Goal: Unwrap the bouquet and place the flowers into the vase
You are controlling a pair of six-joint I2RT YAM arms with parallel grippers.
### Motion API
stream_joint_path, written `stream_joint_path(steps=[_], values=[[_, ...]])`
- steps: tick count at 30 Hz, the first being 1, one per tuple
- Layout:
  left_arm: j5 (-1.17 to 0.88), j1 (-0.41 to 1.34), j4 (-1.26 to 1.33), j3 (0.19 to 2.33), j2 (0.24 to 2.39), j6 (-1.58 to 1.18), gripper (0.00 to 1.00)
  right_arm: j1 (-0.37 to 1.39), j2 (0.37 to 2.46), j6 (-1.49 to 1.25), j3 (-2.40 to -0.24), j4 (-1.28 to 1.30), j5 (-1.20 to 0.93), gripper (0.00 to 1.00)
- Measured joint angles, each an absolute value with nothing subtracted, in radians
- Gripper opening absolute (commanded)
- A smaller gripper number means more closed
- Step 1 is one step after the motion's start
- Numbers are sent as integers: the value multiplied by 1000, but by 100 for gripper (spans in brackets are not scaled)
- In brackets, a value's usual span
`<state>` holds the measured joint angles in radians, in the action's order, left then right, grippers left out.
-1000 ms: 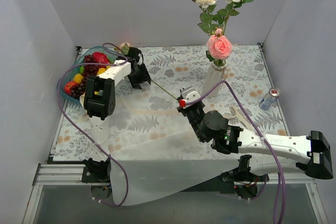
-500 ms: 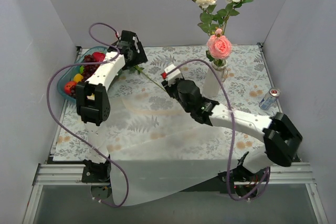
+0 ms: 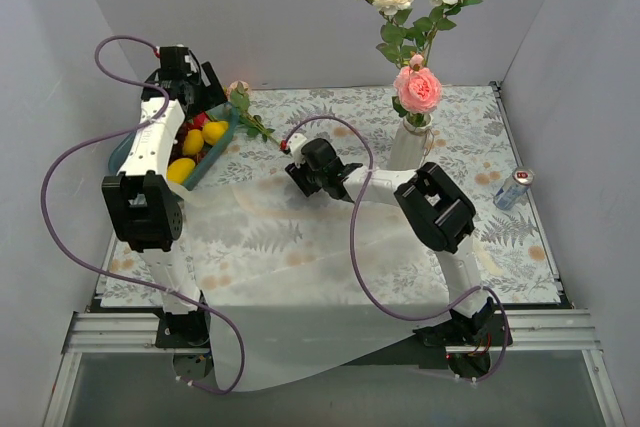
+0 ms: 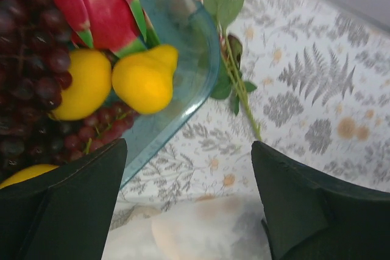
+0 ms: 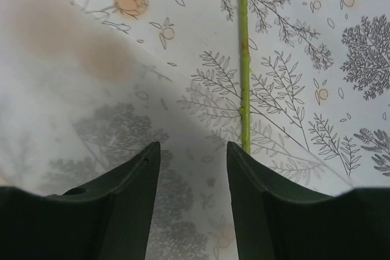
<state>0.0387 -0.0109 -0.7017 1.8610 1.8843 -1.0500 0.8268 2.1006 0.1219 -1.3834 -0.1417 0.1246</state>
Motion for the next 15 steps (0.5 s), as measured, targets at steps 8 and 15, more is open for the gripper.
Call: stream_joint_path(steps=[8, 15], values=[[-80, 19, -737, 1792, 1892, -1000, 82, 791, 2144, 107, -1442, -166, 124, 54], [-103, 19, -723, 1756, 1879, -982, 82, 772, 2154, 86, -1444, -184, 111, 55]])
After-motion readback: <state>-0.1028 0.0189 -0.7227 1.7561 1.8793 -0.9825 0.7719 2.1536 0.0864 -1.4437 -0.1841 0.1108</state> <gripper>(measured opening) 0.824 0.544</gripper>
